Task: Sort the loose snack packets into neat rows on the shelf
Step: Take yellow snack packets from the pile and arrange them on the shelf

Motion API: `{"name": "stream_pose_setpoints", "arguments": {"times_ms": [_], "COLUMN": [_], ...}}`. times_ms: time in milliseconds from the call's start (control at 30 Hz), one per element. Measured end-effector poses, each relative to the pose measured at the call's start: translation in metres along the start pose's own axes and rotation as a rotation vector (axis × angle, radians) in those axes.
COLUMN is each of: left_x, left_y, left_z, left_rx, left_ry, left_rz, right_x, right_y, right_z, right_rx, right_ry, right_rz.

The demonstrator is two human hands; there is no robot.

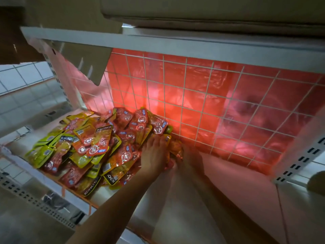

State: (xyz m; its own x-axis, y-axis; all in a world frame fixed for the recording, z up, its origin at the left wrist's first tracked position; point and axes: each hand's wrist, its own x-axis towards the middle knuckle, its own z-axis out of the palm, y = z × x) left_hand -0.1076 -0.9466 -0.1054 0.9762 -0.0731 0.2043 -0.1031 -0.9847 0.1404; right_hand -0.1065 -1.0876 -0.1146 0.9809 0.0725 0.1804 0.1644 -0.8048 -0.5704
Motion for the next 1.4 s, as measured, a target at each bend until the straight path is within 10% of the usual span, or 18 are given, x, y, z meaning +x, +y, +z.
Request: {"name": "stream_pose_setpoints", "arguments": {"times_ms": [400, 700, 900, 1133, 1400], "left_x": [-0.015, -0.025, -0.016, -0.035, -0.094], "left_y": [0.017, 0.059, 0.082, 0.140, 0.242], "left_z": [-0.011, -0.052, -0.025, -0.017, -0.020], "left_rx": [-0.193, -0.844, -1.191, -1.659, -1.664], "left_ry": [0.444, 0.485, 0.245, -0.433, -0.797], "left_rz": [0.225, -0.111, -0.251, -0.579, -0.436], "right_x": [-0.014, -0.057, -0.091, -0.137, -0.202], "right_y": [0.026, 0.037, 0.049, 0.089, 0.128], "right_z": [-0.008, -0.067, -0.100, -0.136, -0.195], "right_rx": [-0.077, 0.293, 0.606, 0.716, 0.874], "right_ry": [-0.055, 0.050, 0.257, 0.364, 0.434], "right_rz": [0.120, 0.374, 0.386, 0.406, 0.528]}}
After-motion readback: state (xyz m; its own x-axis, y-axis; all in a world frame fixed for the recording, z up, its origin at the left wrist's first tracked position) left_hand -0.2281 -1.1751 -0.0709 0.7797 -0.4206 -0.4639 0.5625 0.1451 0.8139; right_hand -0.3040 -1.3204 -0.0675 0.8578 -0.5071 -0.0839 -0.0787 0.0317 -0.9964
